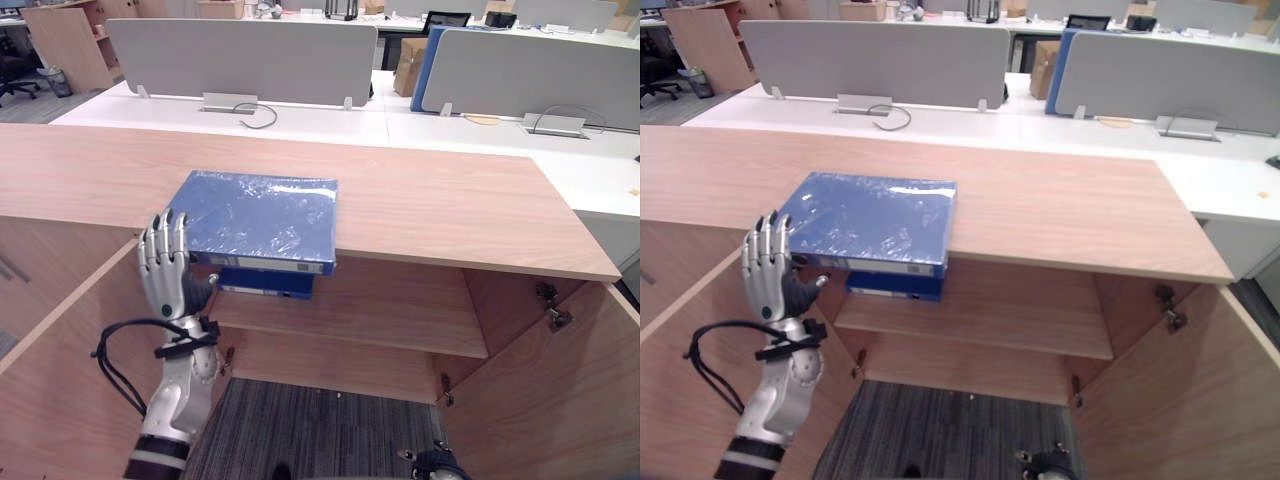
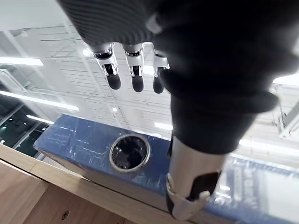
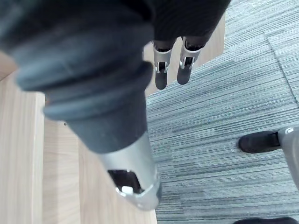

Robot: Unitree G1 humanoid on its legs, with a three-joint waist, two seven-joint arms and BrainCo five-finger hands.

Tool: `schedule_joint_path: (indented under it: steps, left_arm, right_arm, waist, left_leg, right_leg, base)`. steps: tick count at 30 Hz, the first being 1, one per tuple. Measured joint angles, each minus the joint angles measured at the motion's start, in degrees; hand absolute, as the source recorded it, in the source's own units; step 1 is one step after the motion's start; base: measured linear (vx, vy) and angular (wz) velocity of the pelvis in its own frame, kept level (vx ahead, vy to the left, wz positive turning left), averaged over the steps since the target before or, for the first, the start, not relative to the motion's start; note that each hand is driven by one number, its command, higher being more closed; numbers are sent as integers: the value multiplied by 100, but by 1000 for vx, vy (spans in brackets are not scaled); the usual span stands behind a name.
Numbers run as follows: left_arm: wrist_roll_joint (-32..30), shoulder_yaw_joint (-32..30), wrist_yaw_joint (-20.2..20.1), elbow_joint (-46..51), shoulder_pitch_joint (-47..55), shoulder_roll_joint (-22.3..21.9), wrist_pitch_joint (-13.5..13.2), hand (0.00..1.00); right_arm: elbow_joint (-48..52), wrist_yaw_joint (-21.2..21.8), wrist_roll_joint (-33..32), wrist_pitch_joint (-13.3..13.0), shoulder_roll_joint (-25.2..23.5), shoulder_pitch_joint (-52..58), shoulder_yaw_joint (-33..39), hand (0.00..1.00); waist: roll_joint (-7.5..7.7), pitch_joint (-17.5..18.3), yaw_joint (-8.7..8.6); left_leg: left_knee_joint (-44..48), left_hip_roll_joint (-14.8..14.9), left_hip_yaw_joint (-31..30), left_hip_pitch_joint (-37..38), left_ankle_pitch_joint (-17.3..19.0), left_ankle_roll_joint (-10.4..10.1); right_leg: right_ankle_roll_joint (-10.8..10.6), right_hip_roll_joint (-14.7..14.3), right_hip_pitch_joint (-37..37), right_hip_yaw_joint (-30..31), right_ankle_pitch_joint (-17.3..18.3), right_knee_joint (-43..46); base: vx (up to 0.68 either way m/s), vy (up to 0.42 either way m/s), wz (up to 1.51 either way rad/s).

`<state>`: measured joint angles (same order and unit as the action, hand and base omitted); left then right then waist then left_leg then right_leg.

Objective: Walk over to the cabinet, pick up the folder, carry it to the office cabinet, place the folder inside the office cabinet, then close the office cabinet door

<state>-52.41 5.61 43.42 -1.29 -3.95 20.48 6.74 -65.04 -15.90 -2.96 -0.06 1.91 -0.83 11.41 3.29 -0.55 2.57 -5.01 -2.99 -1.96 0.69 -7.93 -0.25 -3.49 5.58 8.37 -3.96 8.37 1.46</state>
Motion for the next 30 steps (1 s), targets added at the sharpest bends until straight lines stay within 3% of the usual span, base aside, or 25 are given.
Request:
schedule_joint_path:
  steps: [7, 17, 18, 30]
  left_arm:
    - [-259, 3, -449, -497, -430, 718, -20, 0]
    - [-455, 39, -810, -837, -655, 963, -163, 0]
    - [-455, 45, -890, -886, -666, 987, -170, 100]
    - [-423, 183, -968, -1295, -1175, 1031, -257, 100]
  right_arm:
    - [-50, 124, 198, -1, 203, -64, 103, 0]
    - [-47, 222, 205, -1, 230, -66, 533, 0]
    - [-46, 222, 204, -1, 237, -65, 547, 0]
    - [-37, 236, 203, 1, 268, -65, 786, 0]
  waist:
    - [-97, -106, -37]
    - [-95, -140, -92]
    - [-93, -141, -114]
    - [-111, -164, -213]
  left_leg:
    - [-30, 7, -41, 34, 27, 10]
    - [-31, -21, -7, 40, 63, 27]
    - [-29, -22, 6, 46, 71, 26]
    - [-33, -14, 160, 179, 174, 22]
  right_leg:
    - [9, 4, 0, 87, -59, -20]
    - [12, 31, 10, 114, -60, -56]
    - [14, 34, 18, 119, -61, -68]
    - [40, 42, 103, 256, -65, -129]
  base:
    - [-49, 10, -7]
    - [-18, 9, -1]
    - [13, -1, -3]
    - [-17, 4, -7]
